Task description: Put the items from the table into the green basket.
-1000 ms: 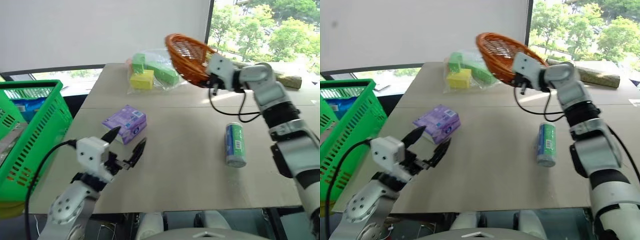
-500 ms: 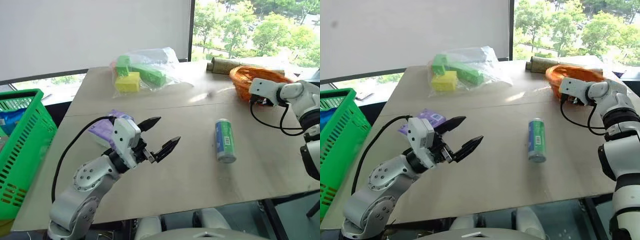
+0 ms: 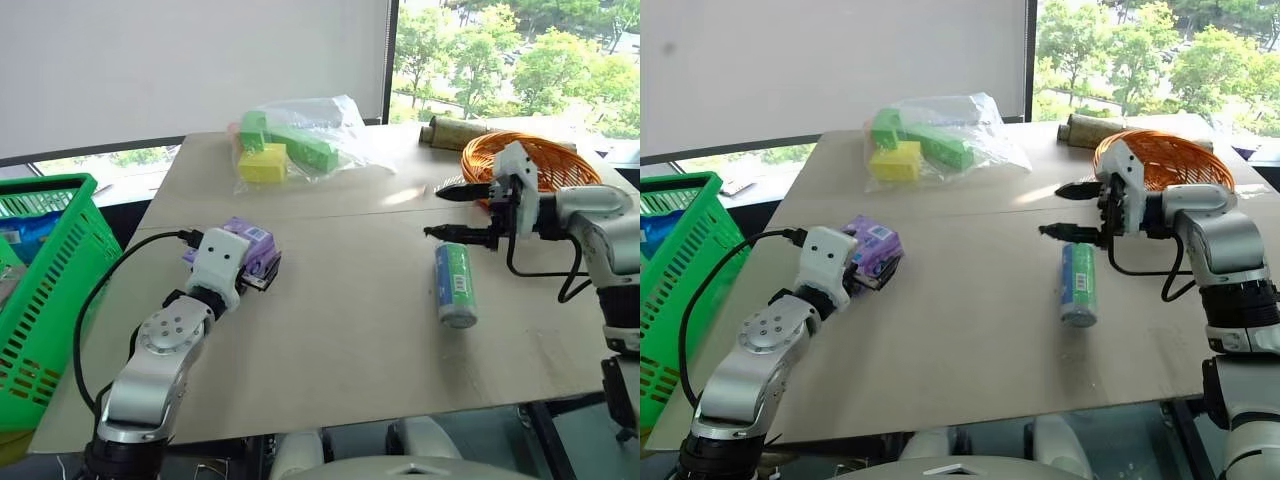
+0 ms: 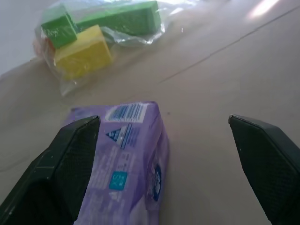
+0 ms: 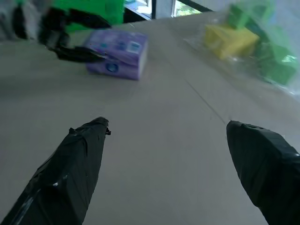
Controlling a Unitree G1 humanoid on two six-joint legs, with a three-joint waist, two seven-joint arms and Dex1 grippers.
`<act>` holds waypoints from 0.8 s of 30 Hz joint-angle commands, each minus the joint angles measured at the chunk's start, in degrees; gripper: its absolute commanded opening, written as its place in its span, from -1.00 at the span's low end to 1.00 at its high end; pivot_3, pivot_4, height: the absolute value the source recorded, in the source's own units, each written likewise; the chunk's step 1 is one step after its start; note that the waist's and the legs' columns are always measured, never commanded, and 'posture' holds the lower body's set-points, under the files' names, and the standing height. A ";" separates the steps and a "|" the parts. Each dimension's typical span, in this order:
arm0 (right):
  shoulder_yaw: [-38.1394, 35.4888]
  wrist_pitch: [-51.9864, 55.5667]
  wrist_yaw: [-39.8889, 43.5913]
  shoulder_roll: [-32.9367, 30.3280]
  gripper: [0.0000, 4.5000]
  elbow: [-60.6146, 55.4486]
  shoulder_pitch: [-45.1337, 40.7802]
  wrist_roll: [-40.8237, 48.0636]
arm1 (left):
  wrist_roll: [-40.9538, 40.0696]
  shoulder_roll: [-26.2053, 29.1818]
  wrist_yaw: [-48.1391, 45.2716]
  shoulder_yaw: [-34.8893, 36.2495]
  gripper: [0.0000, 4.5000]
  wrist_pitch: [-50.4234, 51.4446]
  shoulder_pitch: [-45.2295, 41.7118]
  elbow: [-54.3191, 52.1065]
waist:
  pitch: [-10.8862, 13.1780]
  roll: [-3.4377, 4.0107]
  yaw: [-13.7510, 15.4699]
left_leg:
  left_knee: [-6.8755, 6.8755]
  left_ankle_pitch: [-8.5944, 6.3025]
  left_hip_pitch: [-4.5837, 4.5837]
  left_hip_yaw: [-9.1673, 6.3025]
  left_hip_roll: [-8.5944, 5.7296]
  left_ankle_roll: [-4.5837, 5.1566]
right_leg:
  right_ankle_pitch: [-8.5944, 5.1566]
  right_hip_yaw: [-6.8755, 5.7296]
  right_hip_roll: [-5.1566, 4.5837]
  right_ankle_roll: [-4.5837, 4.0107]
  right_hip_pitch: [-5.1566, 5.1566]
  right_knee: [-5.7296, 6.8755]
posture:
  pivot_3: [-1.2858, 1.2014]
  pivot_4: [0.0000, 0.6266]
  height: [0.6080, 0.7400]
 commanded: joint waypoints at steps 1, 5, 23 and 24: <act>-4.85 4.94 -3.72 1.15 0.94 -9.73 2.82 8.21 | 4.44 0.90 0.11 -0.88 1.00 -0.97 -2.71 4.71 | -0.03 -0.06 -0.09 | 0.02 0.00 0.01 -0.01 0.00 0.00 | 0.00 -0.01 0.00 0.00 0.01 0.00 | -0.05 -1.00 1.00; -4.61 -0.14 -5.41 1.31 0.94 -12.27 7.62 6.39 | 6.47 0.89 -0.87 -1.85 1.00 -1.15 -6.47 12.62 | -0.15 -0.25 -0.21 | 0.18 0.00 0.03 -0.09 -0.04 0.01 | 0.00 -0.11 0.02 0.00 0.08 0.01 | -0.06 -1.00 1.00; -3.35 -1.53 -9.65 1.90 1.00 -8.94 4.90 7.78 | 7.49 -1.77 -2.64 0.85 -0.70 2.75 -9.62 15.36 | -0.40 0.11 -0.50 | 0.21 0.01 0.12 -0.08 -0.11 0.01 | 0.00 -0.05 0.08 0.01 0.14 0.06 | -0.05 -1.00 1.00; -3.08 -1.59 -9.52 2.33 1.00 -8.60 4.31 8.04 | 7.98 -1.72 -1.66 1.82 -0.70 2.45 -10.24 15.09 | -0.40 0.11 -0.47 | 0.21 0.01 0.11 -0.10 -0.11 0.01 | 0.00 -0.07 0.09 0.01 0.14 0.06 | -0.05 -1.00 1.00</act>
